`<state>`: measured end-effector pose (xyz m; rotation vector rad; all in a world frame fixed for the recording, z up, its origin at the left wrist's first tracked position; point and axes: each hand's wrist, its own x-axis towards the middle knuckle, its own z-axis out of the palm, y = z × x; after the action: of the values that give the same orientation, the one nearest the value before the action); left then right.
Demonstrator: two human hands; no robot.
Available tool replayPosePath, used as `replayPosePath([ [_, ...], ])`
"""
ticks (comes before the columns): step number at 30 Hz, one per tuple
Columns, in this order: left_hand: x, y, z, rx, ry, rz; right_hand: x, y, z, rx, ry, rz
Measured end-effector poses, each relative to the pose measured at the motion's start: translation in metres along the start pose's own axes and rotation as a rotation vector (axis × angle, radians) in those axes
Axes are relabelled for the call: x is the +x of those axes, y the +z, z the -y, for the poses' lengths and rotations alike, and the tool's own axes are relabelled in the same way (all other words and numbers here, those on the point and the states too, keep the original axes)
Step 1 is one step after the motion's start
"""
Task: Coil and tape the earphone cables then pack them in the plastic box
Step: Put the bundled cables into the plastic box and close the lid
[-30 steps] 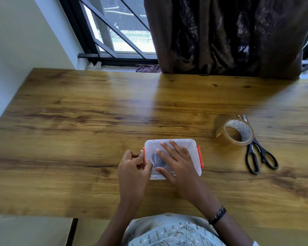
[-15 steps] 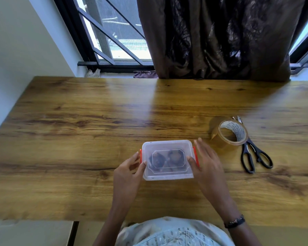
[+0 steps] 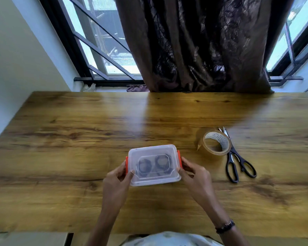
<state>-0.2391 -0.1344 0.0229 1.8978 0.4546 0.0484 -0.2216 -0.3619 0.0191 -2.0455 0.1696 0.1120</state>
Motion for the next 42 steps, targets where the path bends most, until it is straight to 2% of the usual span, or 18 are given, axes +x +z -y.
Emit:
replayPosePath([
  [11, 0.066, 0.042, -0.088, -0.099, 0.18, 0.057, 0.08, -0.066, 0.043, 0.019, -0.207, -0.128],
  [22, 0.128, 0.136, -0.131, -0.179, 0.223, 0.214, 0.162, -0.133, 0.022, 0.005, -0.107, -0.343],
  [27, 0.146, 0.175, -0.134, -0.249, 0.169, 0.301, 0.192, -0.154, 0.006, 0.013, -0.049, -0.323],
  [42, 0.182, 0.237, -0.126, -0.158, 0.13, 0.338, 0.236, -0.17, -0.029, 0.007, 0.068, -0.312],
])
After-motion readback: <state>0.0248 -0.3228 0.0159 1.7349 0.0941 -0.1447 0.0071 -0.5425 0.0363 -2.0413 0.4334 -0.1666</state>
